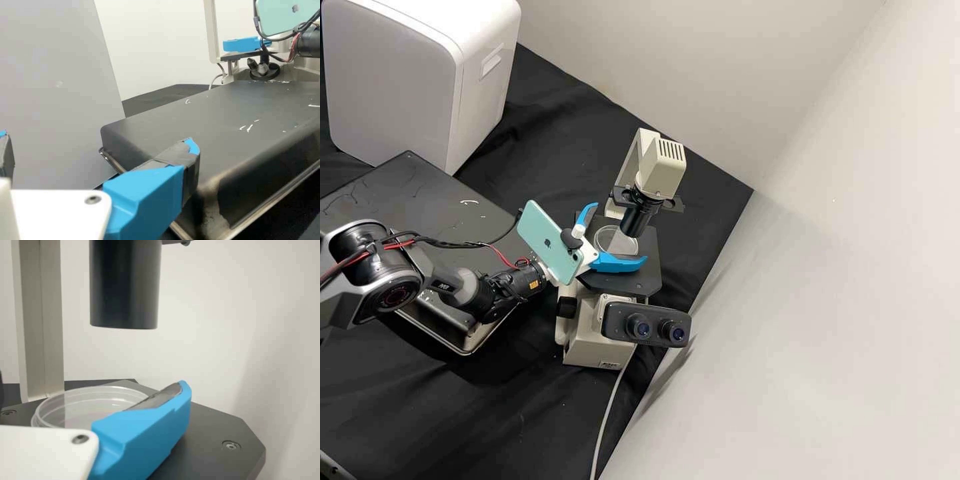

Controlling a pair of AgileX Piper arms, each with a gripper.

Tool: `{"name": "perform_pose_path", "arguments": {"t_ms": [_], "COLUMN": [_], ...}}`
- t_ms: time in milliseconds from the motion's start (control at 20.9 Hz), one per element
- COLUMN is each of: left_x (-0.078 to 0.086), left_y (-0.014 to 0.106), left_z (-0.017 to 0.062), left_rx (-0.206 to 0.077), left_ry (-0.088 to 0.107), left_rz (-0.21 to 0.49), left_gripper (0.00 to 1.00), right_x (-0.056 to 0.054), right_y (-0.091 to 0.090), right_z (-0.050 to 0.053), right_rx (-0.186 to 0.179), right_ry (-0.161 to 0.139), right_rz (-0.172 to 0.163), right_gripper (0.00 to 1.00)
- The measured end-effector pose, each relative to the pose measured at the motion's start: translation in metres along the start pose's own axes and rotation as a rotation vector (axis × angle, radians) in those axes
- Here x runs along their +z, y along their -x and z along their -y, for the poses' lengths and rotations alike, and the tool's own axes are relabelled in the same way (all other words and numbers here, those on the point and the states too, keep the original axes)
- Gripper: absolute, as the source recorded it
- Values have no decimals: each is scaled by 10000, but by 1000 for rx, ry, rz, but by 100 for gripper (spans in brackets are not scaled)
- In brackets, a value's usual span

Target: Place the petri dish on the bench

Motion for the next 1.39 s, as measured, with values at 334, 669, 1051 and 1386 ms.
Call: {"name": "perform_pose_path", "arguments": {"t_ms": [334, 669, 1051, 1386], "left_x": [0, 0, 0, 0], "left_y": [0, 0, 0, 0], "left_z": [0, 0, 0, 0], "left_rx": [0, 0, 0, 0], "left_ry": [0, 0, 0, 0], "left_rz": [0, 0, 0, 0], "left_gripper": [100, 100, 100, 100], "right_x": [0, -1, -2, -6], "right_y": [0, 0, 0, 0], "right_z": [0, 1, 2, 4], "right_rx": [0, -1, -2, -5], "right_ry": [0, -6, -20, -25], "right_rz": [0, -1, -2, -7], "right_gripper": [0, 0, 0, 0]}}
